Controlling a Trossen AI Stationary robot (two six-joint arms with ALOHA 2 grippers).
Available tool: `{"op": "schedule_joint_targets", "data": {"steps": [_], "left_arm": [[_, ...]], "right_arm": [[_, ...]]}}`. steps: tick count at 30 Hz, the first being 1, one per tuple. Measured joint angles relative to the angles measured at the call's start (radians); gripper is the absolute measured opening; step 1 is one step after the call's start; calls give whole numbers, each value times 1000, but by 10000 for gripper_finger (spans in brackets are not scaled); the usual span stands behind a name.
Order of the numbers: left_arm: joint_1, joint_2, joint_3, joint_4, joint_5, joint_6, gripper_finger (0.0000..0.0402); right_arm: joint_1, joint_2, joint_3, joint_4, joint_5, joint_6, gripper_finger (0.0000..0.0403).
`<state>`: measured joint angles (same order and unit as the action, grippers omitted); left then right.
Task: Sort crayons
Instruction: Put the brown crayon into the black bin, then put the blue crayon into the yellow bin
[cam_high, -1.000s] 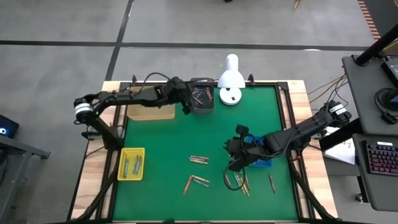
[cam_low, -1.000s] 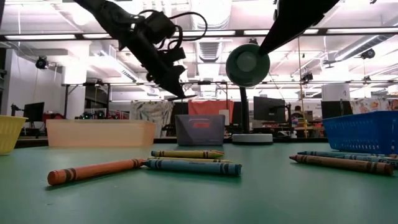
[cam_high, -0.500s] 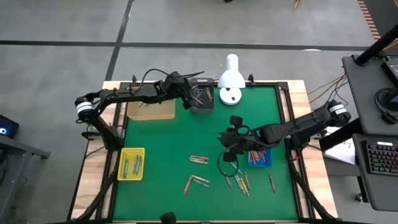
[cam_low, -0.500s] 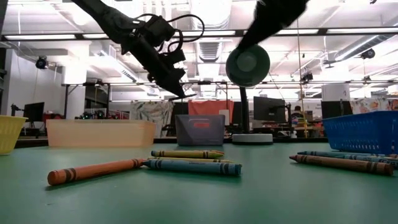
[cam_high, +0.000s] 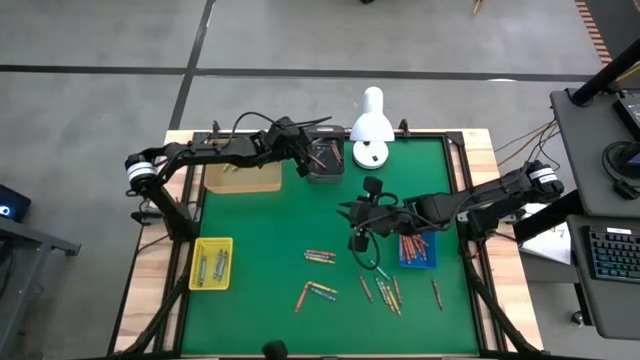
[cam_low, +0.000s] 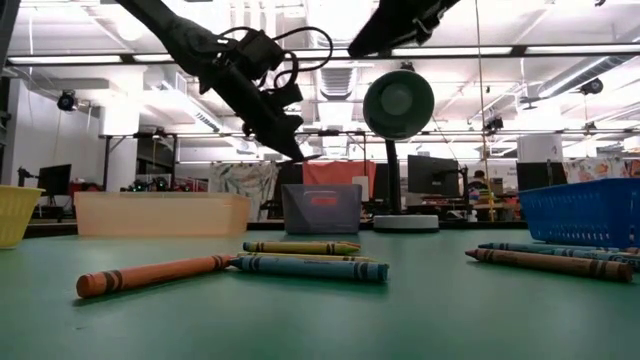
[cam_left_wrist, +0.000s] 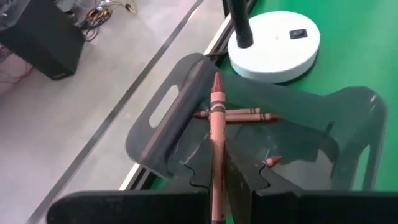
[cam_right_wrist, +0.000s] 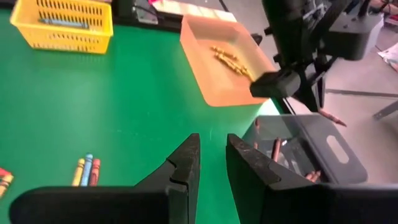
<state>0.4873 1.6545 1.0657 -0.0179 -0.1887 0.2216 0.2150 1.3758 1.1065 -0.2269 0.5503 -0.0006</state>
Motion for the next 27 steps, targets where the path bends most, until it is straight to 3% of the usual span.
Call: {"op": "schedule_joint_targets", "data": {"steps": [9, 20, 27], "left_arm": [[-1, 1, 0, 35, 52, -31, 6], [-2, 1, 0, 43, 53, -51, 84], [-33, -26, 0, 22, 87, -83, 98]], "right_arm": [[-6, 0, -1, 54, 0, -9, 68], [-6, 0, -3, 52, 0, 7, 68], [-6, 0, -3, 48, -1, 60, 68]]}}
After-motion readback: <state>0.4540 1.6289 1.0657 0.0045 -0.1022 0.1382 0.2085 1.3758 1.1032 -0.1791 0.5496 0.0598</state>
